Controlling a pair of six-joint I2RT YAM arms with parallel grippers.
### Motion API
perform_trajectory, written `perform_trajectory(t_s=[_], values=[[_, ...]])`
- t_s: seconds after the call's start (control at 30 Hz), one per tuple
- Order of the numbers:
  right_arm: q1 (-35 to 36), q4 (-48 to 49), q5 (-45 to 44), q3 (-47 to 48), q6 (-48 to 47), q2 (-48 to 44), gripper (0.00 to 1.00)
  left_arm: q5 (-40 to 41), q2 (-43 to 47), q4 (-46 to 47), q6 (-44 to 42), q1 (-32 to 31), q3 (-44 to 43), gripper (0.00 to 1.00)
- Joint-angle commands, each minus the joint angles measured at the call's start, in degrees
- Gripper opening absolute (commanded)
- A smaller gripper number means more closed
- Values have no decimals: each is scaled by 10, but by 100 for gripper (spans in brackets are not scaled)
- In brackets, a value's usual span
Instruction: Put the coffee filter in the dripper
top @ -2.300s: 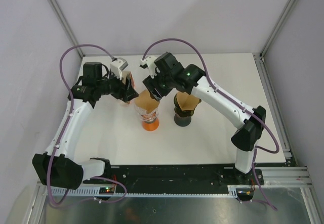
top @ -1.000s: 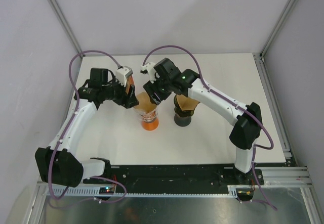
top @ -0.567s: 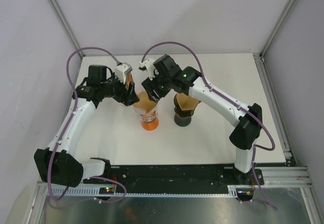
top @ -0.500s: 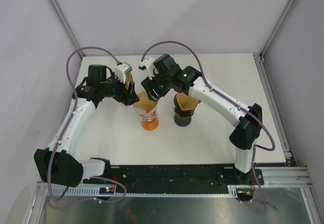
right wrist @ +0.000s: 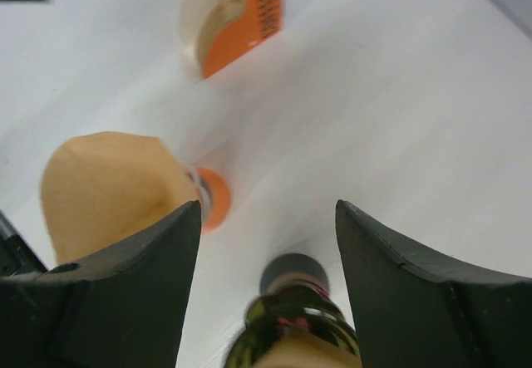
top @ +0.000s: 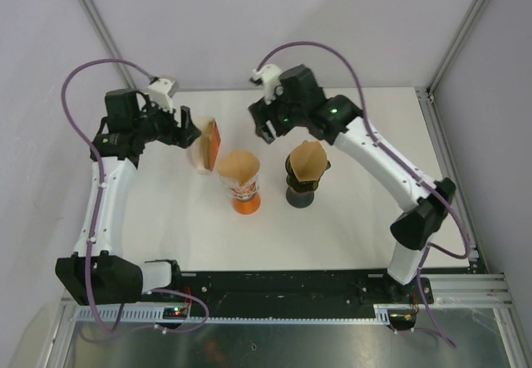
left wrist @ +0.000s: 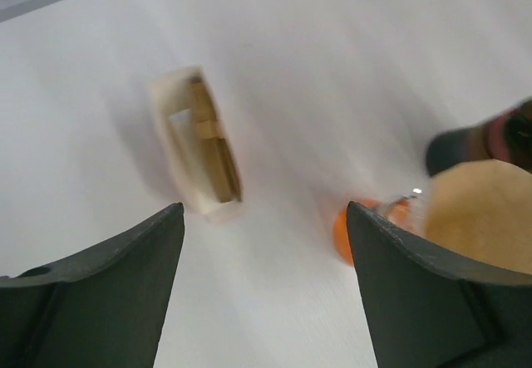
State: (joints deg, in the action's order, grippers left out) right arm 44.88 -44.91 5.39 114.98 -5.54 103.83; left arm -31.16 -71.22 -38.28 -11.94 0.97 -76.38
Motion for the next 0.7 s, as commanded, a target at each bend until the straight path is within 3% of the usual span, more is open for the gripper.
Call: perform_trajectory(t_s=[0.0, 0.13, 0.27, 0.37, 0.67], values=[[-69, 71, -22, -52, 27, -103, 71, 28, 4, 55, 20, 61, -4, 84], [-167, 171, -10, -177, 65, -186, 78, 102, 18, 152, 35, 84, 58, 87], [-289, 237, 33, -280, 114, -238, 89, 175, 31, 274, 45, 98, 139, 96], [-356, 258, 2, -338, 121, -255, 98, 190, 27, 352, 54, 109, 187, 99], [-442, 375, -69, -512, 139, -284, 99, 201, 3, 604, 101, 127, 362, 100]])
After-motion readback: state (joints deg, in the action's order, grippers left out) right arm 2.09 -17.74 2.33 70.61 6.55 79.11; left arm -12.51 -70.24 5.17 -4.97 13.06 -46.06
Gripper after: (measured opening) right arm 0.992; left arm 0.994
